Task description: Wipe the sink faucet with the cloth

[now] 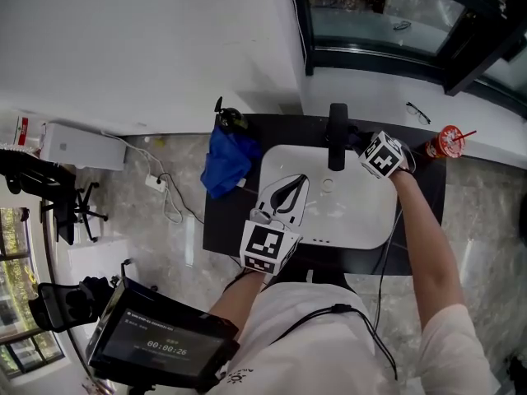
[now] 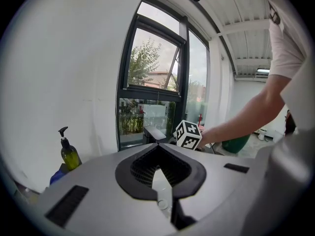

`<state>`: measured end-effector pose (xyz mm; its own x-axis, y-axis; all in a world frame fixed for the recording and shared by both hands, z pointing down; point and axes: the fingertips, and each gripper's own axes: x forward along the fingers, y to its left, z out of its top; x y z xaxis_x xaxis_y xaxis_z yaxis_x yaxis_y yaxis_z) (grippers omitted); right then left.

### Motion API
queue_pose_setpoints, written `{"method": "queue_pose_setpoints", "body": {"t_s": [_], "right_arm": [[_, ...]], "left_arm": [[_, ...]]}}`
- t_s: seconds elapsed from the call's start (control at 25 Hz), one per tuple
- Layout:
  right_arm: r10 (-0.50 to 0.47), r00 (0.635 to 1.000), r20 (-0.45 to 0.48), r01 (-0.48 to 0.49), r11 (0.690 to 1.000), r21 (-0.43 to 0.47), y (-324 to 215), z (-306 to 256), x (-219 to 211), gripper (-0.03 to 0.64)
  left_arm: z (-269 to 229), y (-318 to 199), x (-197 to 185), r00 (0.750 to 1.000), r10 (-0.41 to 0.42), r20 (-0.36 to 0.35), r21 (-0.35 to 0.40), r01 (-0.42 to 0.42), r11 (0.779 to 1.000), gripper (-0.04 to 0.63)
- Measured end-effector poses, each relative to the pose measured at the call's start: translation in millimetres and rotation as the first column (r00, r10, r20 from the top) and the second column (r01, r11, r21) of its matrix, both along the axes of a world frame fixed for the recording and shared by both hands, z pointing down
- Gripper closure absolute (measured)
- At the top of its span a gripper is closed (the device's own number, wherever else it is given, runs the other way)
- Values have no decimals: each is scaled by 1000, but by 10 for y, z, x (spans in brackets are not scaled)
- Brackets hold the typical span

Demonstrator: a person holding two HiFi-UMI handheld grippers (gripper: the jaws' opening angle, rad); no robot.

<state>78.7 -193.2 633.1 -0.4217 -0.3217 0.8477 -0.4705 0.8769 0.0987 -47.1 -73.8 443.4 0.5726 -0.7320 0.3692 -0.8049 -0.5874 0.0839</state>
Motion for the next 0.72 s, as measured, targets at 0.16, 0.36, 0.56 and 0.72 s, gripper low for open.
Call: {"method": "queue_pose_setpoints", "body": {"t_s": [0.16,0.36,0.56,0.72], "right_arm": [[-39,997,69,39,999,5,-18,-112,-203,502],[2,980,201,-16,997,70,-85,-553,-65,502],[-20,956,294,-29,986,162,-183,-1065,-80,502],[-8,908,418,-90,972,215,-242,-1522,-46,502]], "left_arm": [[21,-26,-21,1000,-6,-5,-6,6,1000,601],[-20,16,52,1000,10,-9,3,-10,1000,601],[-22,49,132,999,35,-10,6,-35,999,601],[-66,50,173,999,45,-13,16,-45,999,601]]}}
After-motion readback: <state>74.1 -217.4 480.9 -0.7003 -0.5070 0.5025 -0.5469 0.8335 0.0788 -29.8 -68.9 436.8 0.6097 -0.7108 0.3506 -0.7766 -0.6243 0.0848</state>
